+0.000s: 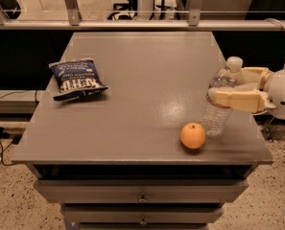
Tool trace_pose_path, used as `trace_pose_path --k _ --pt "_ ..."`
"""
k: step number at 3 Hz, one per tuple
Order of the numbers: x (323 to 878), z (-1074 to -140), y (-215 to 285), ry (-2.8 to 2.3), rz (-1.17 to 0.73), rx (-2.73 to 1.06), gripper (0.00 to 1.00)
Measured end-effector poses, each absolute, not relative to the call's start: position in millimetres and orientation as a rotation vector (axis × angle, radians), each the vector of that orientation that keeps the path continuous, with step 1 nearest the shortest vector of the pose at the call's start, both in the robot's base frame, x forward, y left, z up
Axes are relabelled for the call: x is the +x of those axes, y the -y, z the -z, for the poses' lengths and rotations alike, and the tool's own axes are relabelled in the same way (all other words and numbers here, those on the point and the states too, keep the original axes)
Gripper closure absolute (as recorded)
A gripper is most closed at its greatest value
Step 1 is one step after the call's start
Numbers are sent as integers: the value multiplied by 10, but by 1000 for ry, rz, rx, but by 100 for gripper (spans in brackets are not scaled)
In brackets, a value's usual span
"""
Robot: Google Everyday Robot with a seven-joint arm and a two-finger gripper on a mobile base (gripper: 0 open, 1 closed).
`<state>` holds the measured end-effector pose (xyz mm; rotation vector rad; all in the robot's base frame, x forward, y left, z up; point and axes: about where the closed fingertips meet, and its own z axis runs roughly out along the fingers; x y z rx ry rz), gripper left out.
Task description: Move water bottle near orange
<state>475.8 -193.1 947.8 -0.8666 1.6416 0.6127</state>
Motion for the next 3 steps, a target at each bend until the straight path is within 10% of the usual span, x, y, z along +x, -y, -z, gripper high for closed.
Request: trace_pose_path --k 1,3 --pt "4728 -9444 1939 -1623 -633 -890 5" --pt "4716 -9451 2117 -1638 -613 -934 0"
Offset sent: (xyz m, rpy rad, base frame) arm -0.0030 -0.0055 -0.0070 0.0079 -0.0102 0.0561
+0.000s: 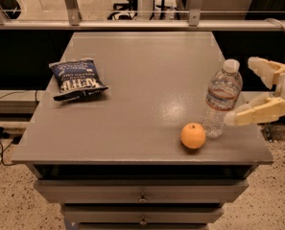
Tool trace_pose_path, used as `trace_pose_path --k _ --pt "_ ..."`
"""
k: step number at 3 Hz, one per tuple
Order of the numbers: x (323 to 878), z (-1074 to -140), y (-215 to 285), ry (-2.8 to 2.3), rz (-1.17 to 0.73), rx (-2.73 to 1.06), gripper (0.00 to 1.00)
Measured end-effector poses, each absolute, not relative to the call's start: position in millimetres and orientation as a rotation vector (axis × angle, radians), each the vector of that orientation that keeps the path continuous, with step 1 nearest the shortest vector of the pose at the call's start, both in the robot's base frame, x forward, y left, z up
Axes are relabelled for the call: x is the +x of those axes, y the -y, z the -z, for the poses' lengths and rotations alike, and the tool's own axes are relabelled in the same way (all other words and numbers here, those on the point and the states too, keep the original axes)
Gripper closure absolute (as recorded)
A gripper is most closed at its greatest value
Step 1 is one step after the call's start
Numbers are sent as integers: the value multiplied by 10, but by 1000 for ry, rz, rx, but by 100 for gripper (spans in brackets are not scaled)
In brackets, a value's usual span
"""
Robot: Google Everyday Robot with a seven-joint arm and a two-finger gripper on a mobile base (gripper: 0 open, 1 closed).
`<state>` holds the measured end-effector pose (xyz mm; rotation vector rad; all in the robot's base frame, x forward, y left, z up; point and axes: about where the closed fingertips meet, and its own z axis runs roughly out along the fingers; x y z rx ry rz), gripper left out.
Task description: Move water bottle near orange
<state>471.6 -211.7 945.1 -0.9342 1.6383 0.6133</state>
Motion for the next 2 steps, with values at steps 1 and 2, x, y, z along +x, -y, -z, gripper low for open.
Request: trace_pose_path --k 1,2 --pt "4723 -9530 2474 -1682 -552 -984 0" --pt "4718 -9585 2527 -1681 -538 -993 0"
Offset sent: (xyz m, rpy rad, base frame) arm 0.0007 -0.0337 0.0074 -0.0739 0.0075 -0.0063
